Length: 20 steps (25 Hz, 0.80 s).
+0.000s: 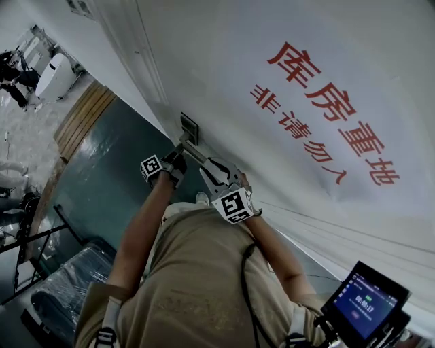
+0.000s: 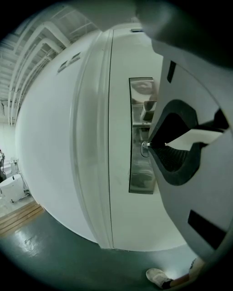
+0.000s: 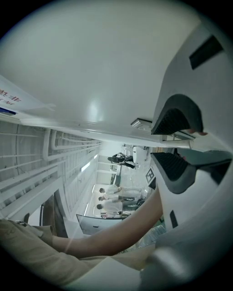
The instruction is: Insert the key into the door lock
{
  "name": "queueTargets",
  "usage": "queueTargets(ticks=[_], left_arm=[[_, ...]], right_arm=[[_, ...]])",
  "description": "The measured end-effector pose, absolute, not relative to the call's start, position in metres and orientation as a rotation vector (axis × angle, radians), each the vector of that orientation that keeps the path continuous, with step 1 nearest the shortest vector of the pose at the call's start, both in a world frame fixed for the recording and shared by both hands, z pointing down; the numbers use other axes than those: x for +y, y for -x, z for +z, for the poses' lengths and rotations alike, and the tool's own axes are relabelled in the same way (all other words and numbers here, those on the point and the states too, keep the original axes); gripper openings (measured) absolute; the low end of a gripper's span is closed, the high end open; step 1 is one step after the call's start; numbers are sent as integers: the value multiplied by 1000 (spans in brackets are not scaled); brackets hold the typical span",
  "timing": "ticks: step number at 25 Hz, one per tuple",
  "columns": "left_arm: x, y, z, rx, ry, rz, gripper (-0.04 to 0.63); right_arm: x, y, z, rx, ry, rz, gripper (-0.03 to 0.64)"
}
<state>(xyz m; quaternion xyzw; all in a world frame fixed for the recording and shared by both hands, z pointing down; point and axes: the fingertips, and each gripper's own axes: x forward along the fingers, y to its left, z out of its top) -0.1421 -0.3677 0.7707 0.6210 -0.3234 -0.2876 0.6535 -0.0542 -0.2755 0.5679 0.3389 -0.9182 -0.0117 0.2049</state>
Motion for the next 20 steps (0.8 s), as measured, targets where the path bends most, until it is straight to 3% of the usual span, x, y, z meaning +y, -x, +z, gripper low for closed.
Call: queueTargets(ticks=[20], left_arm=[[-368,140,773,-775,-1447,-635,32]], right_arm=[[-274,61,567,-2564,-936,-31,130]])
